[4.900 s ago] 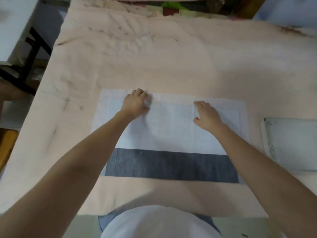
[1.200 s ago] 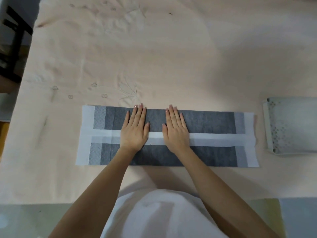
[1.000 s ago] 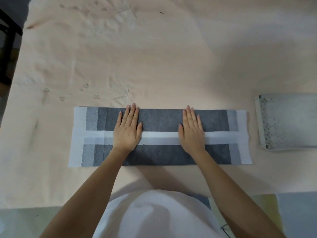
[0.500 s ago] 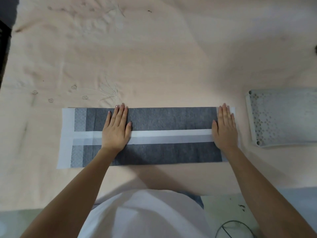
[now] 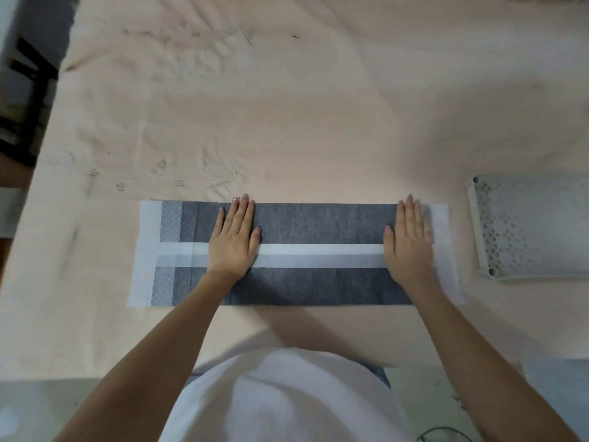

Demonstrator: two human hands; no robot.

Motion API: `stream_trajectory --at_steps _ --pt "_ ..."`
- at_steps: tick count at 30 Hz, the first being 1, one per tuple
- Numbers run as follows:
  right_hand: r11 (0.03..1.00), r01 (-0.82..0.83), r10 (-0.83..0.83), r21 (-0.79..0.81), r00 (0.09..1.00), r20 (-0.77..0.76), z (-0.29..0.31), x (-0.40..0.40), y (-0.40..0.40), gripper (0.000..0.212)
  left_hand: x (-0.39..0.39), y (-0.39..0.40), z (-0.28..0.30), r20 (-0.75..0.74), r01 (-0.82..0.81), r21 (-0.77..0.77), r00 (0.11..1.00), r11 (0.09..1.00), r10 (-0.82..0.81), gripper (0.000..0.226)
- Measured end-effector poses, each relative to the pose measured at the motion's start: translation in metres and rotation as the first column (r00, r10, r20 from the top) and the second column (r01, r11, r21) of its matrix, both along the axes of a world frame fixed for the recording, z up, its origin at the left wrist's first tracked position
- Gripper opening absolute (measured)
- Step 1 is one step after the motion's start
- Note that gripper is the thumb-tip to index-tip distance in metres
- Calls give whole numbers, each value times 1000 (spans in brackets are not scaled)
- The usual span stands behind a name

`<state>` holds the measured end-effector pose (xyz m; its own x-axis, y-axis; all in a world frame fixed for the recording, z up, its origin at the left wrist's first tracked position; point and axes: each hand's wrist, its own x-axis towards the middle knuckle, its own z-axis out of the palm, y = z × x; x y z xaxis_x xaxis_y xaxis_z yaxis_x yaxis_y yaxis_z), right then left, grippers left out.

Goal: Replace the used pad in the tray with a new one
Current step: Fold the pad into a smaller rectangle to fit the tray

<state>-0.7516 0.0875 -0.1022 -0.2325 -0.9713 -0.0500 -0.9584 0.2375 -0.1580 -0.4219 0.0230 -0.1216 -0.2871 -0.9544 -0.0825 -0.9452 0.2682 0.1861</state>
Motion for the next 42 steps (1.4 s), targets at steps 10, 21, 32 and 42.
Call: stream_trajectory --at_steps 10,21,32,42 --pt "940 -330 327 86 944 47 -6 172 -46 66 2 0 1 -50 12 -1 999 1000 -12 59" --pt "945 -318 320 79 947 -22 -13 176 -44 60 55 -7 3 -70 -24 1 997 1000 24 57" --pt "942 -314 321 119 946 -51 -11 178 -45 60 141 -21 3 -63 -209 35 976 977 210 62" --pt "921 -386 389 -56 918 75 21 251 -41 60 147 -41 42 -282 -425 147 848 893 449 49"
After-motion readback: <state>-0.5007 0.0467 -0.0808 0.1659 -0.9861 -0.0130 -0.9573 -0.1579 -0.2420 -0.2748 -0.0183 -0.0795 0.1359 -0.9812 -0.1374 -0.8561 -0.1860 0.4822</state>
